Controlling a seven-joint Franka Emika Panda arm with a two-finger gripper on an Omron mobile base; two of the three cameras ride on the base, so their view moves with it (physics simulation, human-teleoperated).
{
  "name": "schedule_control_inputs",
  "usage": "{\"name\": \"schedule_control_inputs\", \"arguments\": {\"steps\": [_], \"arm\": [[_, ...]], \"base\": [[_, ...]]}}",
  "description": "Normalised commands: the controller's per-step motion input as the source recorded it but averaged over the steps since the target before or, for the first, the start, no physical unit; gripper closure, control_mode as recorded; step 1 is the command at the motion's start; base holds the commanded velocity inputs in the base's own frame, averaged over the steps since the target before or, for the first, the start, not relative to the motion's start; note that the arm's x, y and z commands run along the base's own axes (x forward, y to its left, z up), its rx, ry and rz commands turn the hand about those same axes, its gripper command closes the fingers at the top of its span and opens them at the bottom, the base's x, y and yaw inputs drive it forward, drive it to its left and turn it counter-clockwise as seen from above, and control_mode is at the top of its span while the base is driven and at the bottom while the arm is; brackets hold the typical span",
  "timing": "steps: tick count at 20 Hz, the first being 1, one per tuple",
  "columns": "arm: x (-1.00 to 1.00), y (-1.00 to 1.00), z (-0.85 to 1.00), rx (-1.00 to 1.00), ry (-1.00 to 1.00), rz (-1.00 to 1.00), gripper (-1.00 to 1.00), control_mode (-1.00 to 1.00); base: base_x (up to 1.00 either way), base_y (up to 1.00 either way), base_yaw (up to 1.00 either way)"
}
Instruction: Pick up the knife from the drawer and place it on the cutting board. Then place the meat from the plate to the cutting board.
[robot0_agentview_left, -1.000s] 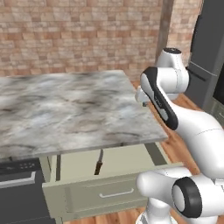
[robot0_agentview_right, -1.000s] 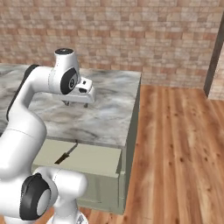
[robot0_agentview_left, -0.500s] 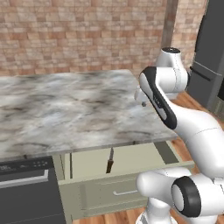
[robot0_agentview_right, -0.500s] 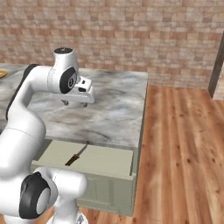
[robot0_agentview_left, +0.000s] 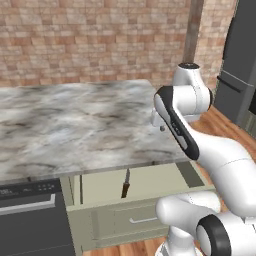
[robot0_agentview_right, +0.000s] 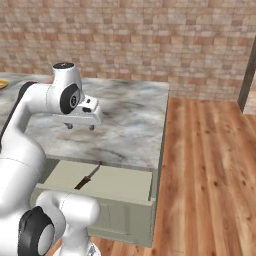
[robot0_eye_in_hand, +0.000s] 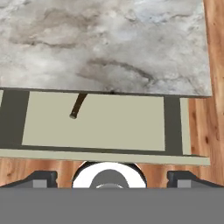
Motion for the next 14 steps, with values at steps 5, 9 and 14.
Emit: {"name": "schedule_control_inputs", "arguments": {"steps": [5, 9, 14], "arm": [[-0.16, 0.58, -0.66, -0.06, 0.13, -0.03, -1.00, -1.00], [0.01, 0.19, -0.51, 0.04, 0.13, -0.07, -1.00, -1.00], [0.00, 0.00, -0.54, 0.09, 0.26, -0.01, -1.00, -1.00]], "base": [[0.00, 0.00, 0.00], [0.00, 0.00, 0.00], [0.00, 0.00, 0.00]]}}
